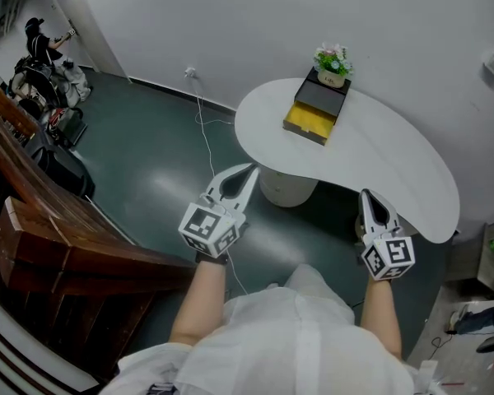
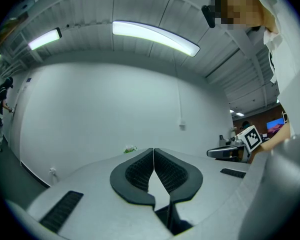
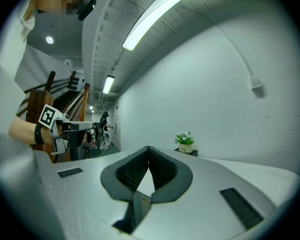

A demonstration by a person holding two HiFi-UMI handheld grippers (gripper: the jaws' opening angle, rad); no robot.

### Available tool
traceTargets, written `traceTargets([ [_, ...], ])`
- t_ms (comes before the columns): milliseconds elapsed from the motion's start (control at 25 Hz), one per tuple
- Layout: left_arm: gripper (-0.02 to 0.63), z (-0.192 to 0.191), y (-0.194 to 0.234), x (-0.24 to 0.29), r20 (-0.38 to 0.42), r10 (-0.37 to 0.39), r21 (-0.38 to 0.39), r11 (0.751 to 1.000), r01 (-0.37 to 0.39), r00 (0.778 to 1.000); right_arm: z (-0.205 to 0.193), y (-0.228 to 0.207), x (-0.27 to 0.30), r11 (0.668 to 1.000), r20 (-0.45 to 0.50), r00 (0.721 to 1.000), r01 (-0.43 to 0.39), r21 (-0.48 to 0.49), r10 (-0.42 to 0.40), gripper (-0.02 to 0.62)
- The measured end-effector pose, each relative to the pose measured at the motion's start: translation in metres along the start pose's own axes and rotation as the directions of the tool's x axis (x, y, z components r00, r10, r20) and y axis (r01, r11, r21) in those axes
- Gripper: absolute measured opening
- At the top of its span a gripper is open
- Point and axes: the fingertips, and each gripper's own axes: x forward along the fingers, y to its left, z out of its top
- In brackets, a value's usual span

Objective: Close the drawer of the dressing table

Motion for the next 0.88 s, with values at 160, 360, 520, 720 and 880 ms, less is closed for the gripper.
traceTargets([
  [160, 0.017, -0.003, 0.005, 0.014, -0.008, -0.004, 0.0, 1.0, 0.004, 1.0, -0.003, -0.009, 0.015, 1.0, -0.007, 1.0, -0.012, 0.0, 0.012, 0.009],
  [360, 0.017, -0.012, 0.016, 0.052, -0.029, -0.01, 0.009, 1.0, 0.01, 1.0, -0.013, -0.035, 0.049, 1.0, -0.024, 0.999, -0.027, 0.014, 0.027, 0.009],
  [520, 0.017, -0.02, 0.036, 0.093, -0.036, 0.005, 0.003, 1.0, -0.005, 0.999, -0.019, -0.064, 0.085, 0.999, -0.041, 0.998, -0.038, 0.017, 0.038, 0.009],
  [720, 0.017, -0.029, 0.063, 0.156, -0.04, 0.022, -0.027, 0.999, -0.023, 0.999, -0.022, -0.108, 0.135, 0.999, -0.06, 0.997, -0.049, 0.016, 0.049, 0.009],
  [880, 0.017, -0.033, 0.076, 0.194, -0.052, 0.03, -0.041, 0.999, -0.032, 0.998, -0.019, -0.132, 0.165, 0.997, -0.071, 0.995, -0.075, 0.024, 0.076, 0.009],
])
